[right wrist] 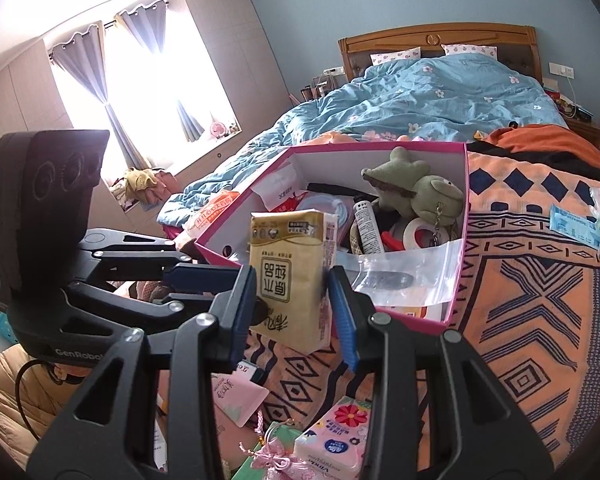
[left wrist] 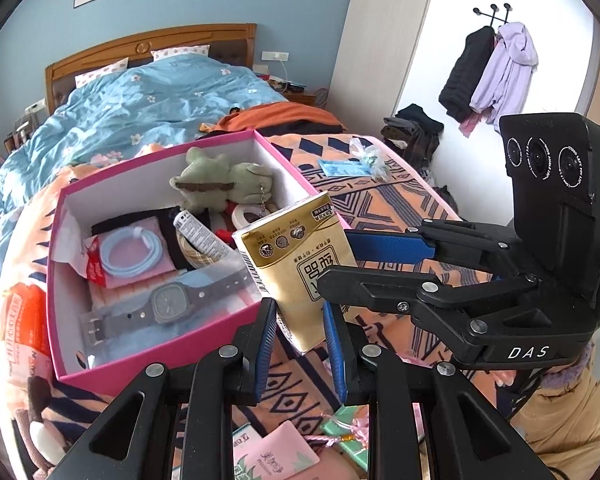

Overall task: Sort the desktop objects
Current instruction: 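Lift the beige tissue packet with both grippers and carry it over the pink box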

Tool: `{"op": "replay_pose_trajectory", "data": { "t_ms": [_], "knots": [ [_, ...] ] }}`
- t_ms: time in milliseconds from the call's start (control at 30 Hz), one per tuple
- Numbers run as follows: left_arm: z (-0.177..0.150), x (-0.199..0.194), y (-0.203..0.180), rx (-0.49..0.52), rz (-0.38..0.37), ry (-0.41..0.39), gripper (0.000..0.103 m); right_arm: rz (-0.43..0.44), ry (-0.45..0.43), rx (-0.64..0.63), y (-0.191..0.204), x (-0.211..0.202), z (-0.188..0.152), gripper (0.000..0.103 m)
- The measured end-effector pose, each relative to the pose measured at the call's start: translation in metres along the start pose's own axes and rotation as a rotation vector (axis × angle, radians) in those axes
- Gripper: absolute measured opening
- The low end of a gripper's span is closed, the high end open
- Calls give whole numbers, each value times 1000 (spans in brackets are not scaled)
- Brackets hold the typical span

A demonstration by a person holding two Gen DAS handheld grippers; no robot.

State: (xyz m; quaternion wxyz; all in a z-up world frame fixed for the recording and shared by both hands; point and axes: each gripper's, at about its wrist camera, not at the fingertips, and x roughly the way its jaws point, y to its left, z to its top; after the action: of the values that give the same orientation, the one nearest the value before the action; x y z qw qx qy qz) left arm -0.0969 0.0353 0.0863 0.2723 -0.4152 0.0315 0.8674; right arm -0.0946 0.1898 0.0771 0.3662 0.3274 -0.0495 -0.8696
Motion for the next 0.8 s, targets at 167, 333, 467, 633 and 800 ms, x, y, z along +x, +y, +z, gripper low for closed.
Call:
{"op": "replay_pose_trajectory", "data": {
  "t_ms": [167, 333, 467, 633, 800],
  "knots": [
    [8, 2, 3, -1, -1, -7, 23, -2, -8, 2, -3, 0, 5, 41],
    [16, 7, 4, -2, 4, -4, 23, -6, -14, 7, -9, 0, 12, 41],
    [21, 11, 3, -4, 8, 1, 23, -15, -14, 15, -14, 3, 17, 41],
    [28, 21, 3, -2, 8, 15, 23, -21, -10, 29, -21, 5, 20, 41],
    [33, 32, 5, -8, 4, 29, 23, -34, -4, 43, -29, 8, 22, 41]
  ]
}}
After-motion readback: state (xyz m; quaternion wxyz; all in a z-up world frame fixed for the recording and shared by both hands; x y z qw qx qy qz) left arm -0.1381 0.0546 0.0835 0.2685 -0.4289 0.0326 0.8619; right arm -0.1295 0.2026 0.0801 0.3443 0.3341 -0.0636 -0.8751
